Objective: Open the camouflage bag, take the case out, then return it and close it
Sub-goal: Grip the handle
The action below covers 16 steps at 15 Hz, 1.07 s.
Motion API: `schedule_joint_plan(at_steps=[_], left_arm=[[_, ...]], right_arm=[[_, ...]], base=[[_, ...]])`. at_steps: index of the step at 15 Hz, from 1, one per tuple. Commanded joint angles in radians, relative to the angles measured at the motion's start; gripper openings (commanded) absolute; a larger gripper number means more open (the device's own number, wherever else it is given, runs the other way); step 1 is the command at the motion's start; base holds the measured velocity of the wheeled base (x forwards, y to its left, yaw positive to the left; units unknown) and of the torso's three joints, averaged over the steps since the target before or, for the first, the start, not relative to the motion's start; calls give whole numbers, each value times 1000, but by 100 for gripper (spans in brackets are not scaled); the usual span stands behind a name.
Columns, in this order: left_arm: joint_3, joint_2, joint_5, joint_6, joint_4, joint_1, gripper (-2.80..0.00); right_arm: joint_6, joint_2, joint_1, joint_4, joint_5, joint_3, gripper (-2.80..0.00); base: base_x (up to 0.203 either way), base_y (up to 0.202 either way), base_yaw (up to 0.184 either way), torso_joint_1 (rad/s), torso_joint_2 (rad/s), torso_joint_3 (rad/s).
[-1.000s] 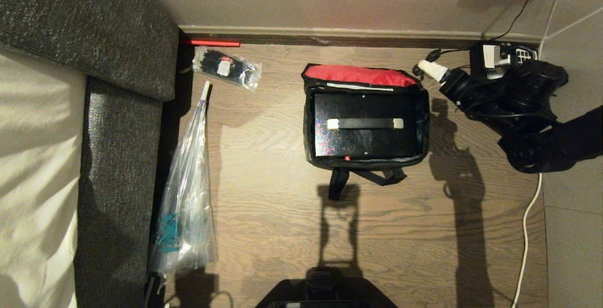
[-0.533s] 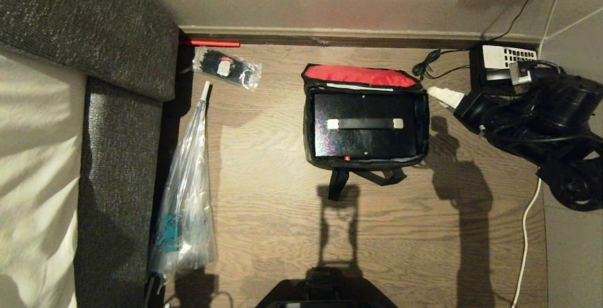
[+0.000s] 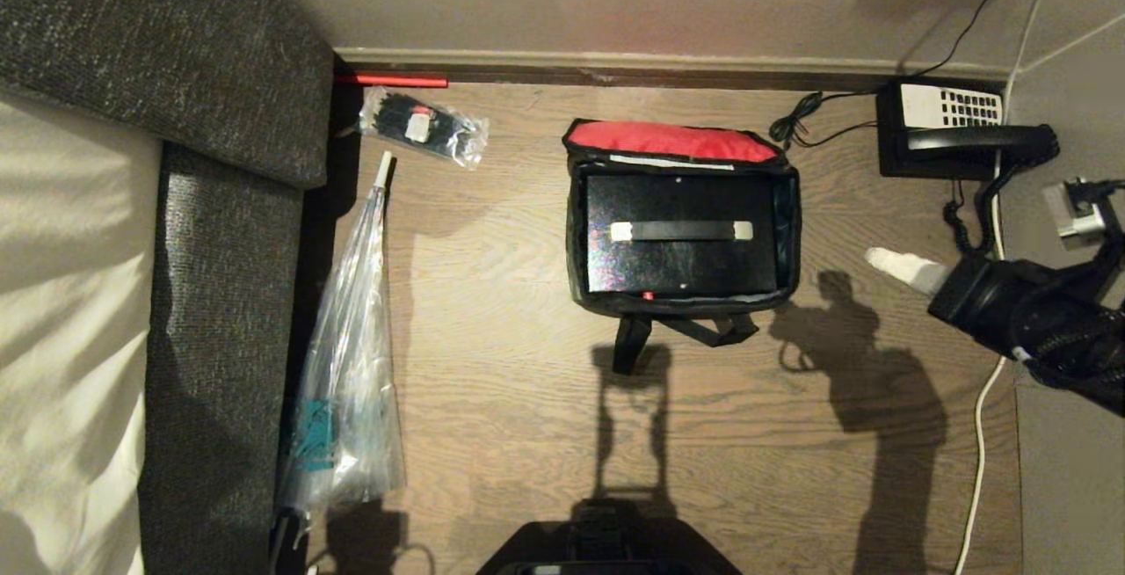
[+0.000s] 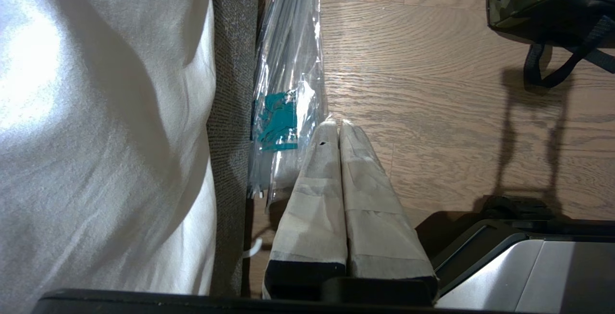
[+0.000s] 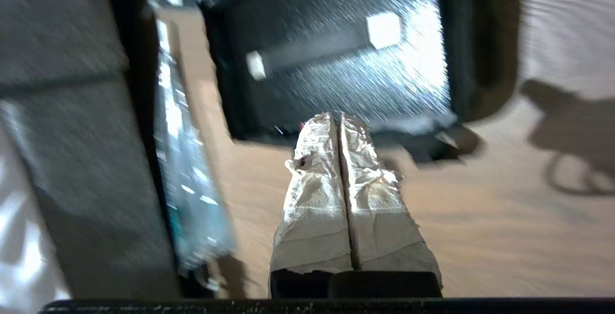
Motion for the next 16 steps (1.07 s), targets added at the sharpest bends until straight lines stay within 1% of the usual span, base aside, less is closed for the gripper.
schedule_joint_plan(at_steps=[1,2,3,5,8,11,13,14,16], left_arm=[[0,0,0,0,0,0,-280],[0,0,0,0,0,0,-280],[0,0,0,0,0,0,-280],[0,0,0,0,0,0,-280],[0,0,0,0,0,0,-280],[0,0,0,0,0,0,-280],[0,0,0,0,0,0,-280],[0,0,0,0,0,0,-280],[0,0,0,0,0,0,-280]], right_arm=[[-21,-123,1,16,-22,82,-280],[-30,-163,1,36,-70,132,-280],[-33,-200,2,50,-137,160,-280],[-42,-296,4,98,-170,179,-280],[-96,-509,4,282,-179,217,-280],[-165,-798,2,558,-178,244,-280],[-215,-996,-23,730,-166,281,-280],[-260,-1075,-48,787,-159,314,-280],[-383,-1197,-127,883,-154,389,-280]], base=[[0,0,0,0,0,0],[0,0,0,0,0,0],[0,0,0,0,0,0],[0,0,0,0,0,0],[0,0,0,0,0,0],[0,0,0,0,0,0],[0,0,0,0,0,0],[0,0,0,0,0,0],[0,0,0,0,0,0]])
